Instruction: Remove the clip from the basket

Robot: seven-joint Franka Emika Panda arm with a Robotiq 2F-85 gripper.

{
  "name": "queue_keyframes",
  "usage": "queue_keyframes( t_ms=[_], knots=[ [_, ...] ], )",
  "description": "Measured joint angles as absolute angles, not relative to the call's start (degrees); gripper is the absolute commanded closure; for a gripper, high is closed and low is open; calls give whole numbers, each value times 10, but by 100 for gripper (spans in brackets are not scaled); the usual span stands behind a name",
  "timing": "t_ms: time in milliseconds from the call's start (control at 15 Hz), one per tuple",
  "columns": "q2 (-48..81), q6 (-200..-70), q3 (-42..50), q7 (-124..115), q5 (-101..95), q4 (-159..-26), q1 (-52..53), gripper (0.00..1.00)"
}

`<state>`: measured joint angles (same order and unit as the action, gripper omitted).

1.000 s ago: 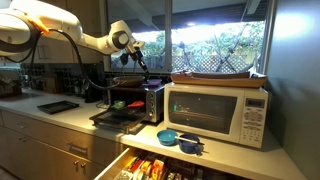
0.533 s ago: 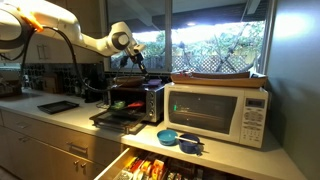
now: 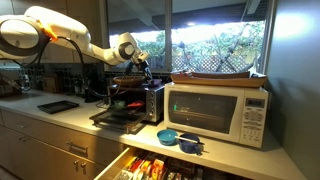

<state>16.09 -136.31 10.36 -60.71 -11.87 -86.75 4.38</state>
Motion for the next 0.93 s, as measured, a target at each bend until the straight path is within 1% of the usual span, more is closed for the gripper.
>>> queue_keyframes(
  t_ms=[800,867,933],
  knots=[
    [188,-1362,93,-611,-118,-837,44,98],
    [191,-1358,93,-611,-118,-835,44,72],
    [193,-1352,93,-611,-118,-832,44,71]
  ],
)
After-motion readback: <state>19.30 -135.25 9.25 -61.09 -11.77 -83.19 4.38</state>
